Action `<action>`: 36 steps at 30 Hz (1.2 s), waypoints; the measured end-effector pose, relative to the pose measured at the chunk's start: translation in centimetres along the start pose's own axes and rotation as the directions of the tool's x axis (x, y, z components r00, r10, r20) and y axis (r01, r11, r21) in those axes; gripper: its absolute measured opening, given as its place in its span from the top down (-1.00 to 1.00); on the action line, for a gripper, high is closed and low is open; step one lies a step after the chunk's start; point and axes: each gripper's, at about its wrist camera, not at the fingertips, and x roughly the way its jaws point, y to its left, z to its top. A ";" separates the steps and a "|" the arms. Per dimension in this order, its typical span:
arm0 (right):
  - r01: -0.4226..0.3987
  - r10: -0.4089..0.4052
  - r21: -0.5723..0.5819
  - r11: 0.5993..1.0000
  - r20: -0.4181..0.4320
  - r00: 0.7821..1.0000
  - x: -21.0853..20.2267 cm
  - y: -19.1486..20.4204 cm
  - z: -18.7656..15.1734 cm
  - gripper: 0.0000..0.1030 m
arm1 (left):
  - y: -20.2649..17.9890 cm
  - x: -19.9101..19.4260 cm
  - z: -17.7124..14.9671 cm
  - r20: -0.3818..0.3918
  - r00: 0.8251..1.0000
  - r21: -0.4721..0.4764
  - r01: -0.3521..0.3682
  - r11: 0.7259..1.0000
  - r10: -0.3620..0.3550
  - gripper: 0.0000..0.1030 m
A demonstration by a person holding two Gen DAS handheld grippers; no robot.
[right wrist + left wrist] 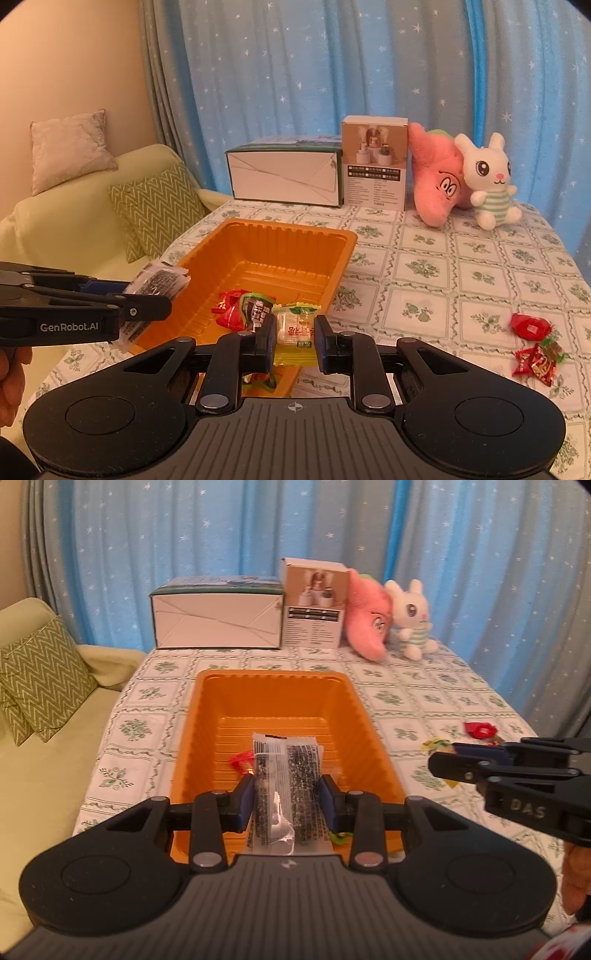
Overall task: Organize snacks
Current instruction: 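Carry the yellow packet and clear stick bag over the orange tray, then open both tools to drop the stick bag and yellow packet into the tray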
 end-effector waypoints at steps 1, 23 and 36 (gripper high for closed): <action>-0.005 0.005 0.000 1.000 -0.002 1.000 0.3 0.0 0.1 0.58 | 0.3 0.4 0.1 -0.003 1.000 -0.002 -0.004 1.000 0.004 0.35; -0.046 0.045 -0.027 0.999 -0.048 0.998 7.7 0.4 2.9 0.58 | 4.1 6.2 0.3 -0.046 0.999 -0.063 -0.030 0.998 0.027 0.35; -0.066 0.066 0.016 0.998 -0.059 0.996 9.1 -0.1 3.4 0.58 | 4.4 7.5 0.3 -0.086 0.996 -0.060 -0.004 0.998 -0.001 0.31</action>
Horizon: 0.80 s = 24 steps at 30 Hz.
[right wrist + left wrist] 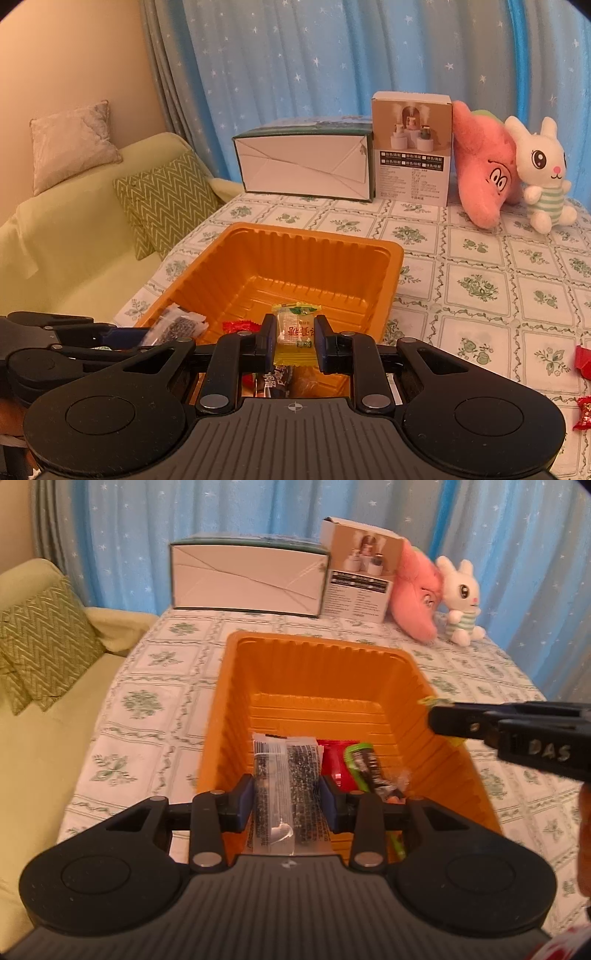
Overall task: Organize snacks
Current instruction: 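Open both tools to drop the stick bag and yellow packet into the tray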
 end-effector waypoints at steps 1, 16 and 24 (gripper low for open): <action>0.000 0.000 -0.001 1.000 -0.001 1.000 0.1 0.0 0.0 0.58 | -0.2 -0.1 0.1 0.010 1.000 0.012 0.007 1.000 -0.007 0.28; -0.006 0.006 0.015 1.000 -0.005 1.000 -0.1 0.0 -0.3 0.57 | 0.0 -1.4 -0.2 0.045 0.997 0.030 -0.056 0.998 0.055 0.15; -0.046 0.048 0.064 0.997 -0.018 0.999 0.3 -0.6 -0.5 0.51 | -0.3 -1.5 -0.2 0.046 0.998 0.036 -0.050 0.998 0.049 0.15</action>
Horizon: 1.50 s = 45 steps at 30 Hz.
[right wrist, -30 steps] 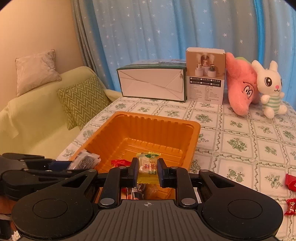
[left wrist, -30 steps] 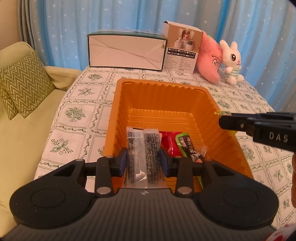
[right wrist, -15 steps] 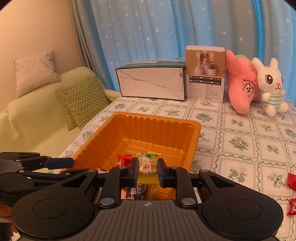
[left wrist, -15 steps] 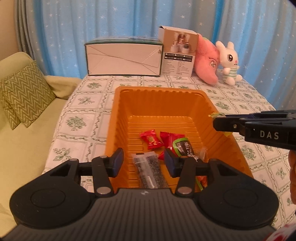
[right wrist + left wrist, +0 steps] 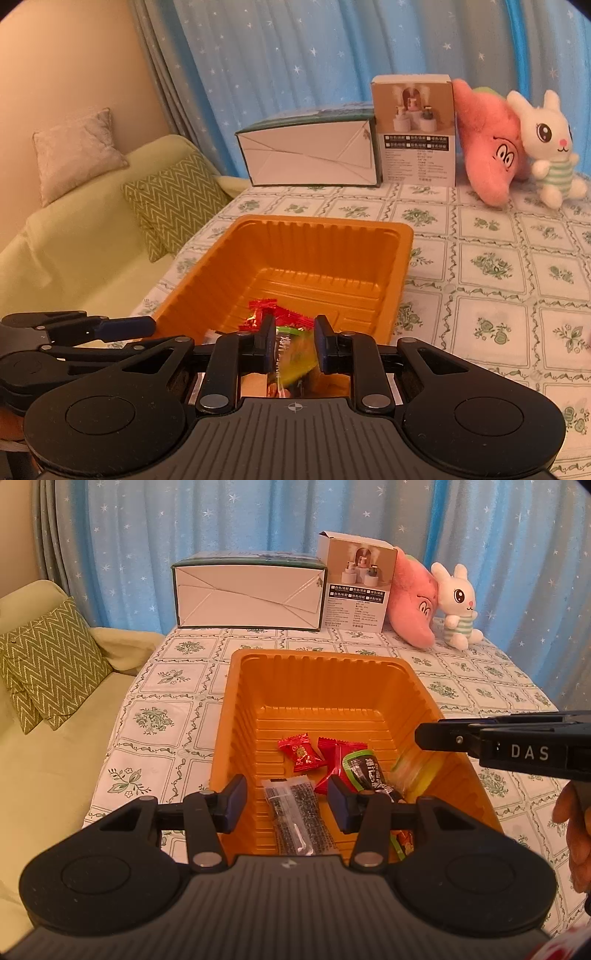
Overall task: Organize snacks
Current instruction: 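Open both tools to drop the stick bag and yellow packet into the tray, then move both open tools back to the red candies on the table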
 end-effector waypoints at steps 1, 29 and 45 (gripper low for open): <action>0.007 -0.007 -0.011 1.000 0.003 1.000 -0.1 0.1 0.0 0.26 | 0.0 -0.1 0.0 0.004 1.000 -0.002 0.001 1.000 -0.001 0.15; 0.139 -0.138 -0.012 0.990 0.063 0.988 -4.6 -2.2 -1.3 -0.08 | -0.9 -1.1 -0.4 0.016 0.998 -0.040 0.053 0.998 -0.053 0.15; 0.282 -0.286 0.054 0.958 0.099 0.953 -11.7 -5.7 -5.4 -0.08 | -4.9 -4.0 -0.9 0.075 0.990 0.003 0.119 0.993 -0.119 0.15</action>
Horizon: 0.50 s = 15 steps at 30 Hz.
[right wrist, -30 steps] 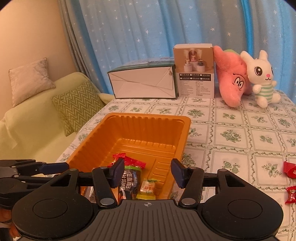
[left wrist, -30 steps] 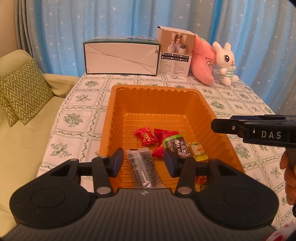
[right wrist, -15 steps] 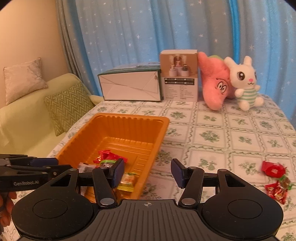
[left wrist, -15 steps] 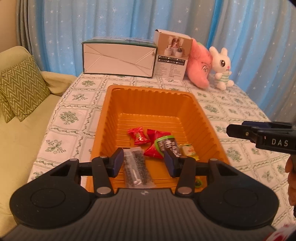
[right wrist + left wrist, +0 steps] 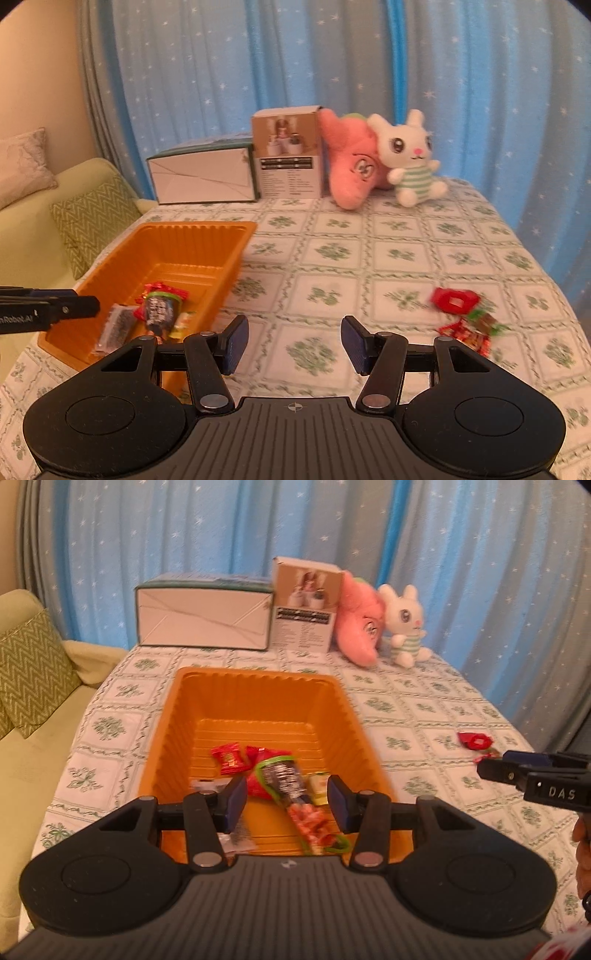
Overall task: Organize snacks
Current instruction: 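Move both open tools back to the red candies on the table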
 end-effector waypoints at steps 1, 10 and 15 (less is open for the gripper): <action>0.009 -0.009 0.009 1.000 0.005 1.000 -0.5 -0.5 -0.2 -0.08 | -0.7 -0.2 0.0 0.004 1.000 0.011 0.007 1.000 -0.007 0.15; 0.097 -0.099 0.079 0.992 0.016 0.995 -4.0 -4.8 -2.2 -0.08 | -7.3 -1.5 -0.9 0.037 0.996 0.092 0.081 0.992 -0.084 0.15; 0.144 -0.146 0.121 0.982 0.009 0.989 -5.6 -7.5 -3.6 -0.08 | -10.9 -0.9 -2.2 0.005 0.992 0.133 0.124 0.983 -0.126 0.15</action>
